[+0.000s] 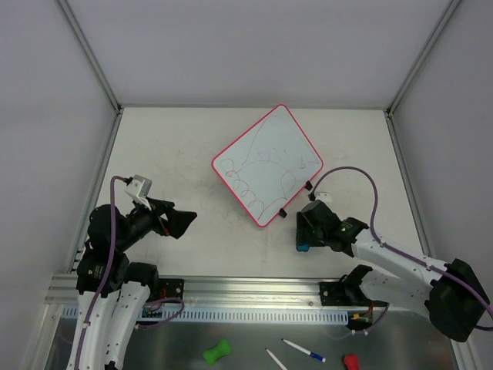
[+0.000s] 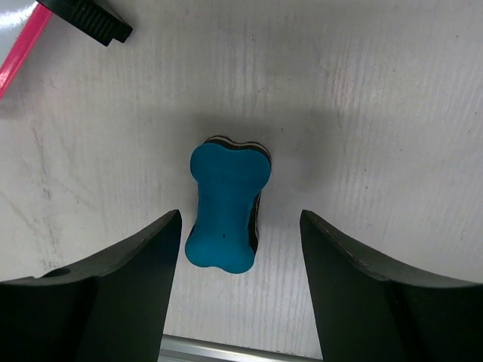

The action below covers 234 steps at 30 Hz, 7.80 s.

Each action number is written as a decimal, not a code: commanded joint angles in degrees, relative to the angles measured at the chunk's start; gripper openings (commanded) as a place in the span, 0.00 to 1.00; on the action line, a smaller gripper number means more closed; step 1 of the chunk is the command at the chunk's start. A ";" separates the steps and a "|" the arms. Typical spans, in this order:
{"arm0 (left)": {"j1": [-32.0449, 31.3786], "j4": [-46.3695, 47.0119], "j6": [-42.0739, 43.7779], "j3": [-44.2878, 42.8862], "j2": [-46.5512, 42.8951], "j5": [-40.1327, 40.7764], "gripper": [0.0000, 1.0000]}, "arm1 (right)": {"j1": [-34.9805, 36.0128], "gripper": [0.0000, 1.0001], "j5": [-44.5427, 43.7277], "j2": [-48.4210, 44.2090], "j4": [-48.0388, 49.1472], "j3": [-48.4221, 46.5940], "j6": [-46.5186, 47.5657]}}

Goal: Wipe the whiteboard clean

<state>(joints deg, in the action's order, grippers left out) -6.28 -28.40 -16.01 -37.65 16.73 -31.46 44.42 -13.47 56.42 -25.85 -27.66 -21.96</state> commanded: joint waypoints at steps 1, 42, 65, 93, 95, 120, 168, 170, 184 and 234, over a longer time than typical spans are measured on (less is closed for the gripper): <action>0.48 1.86 0.63 -0.06 -0.30 -1.32 0.99 | 1.54 0.67 -2.43 1.49 0.88 -2.84 -0.54; 0.57 1.86 0.63 0.03 1.81 -1.23 0.99 | 4.88 0.00 -1.21 8.60 3.96 -22.59 12.63; 1.80 66.42 -36.09 18.66 30.97 -6.24 0.95 | 4.97 0.00 11.98 36.39 11.16 -57.34 33.82; 1.36 88.34 -37.34 11.37 54.37 -2.46 0.53 | 5.85 0.00 16.90 41.75 23.38 -53.02 37.25; 0.57 88.17 -36.47 11.11 55.25 -1.94 0.52 | 5.85 0.00 16.73 42.36 23.30 -53.29 37.51; -6.11 85.09 -36.37 5.65 60.53 -0.62 0.47 | 6.11 0.00 10.93 41.57 28.75 -46.87 38.04; -8.31 84.30 -38.13 9.35 57.09 -0.44 0.60 | -3.82 0.00 5.56 29.72 26.11 -41.41 28.54; -8.22 85.09 -38.31 9.35 58.41 -0.79 0.61 | -3.82 0.00 5.57 27.61 24.35 -41.95 29.25; -9.36 88.52 -35.58 14.45 57.80 5.09 0.53 | -4.52 0.00 6.00 25.23 23.74 -40.81 30.13; -10.86 91.95 -29.69 3.99 71.33 -10.72 0.00 | -7.51 0.00 21.12 31.38 44.38 -32.73 34.87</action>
<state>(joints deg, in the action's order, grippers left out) -17.30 63.05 -47.11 -31.62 87.24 -33.50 37.21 6.09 88.05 10.31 -61.58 10.17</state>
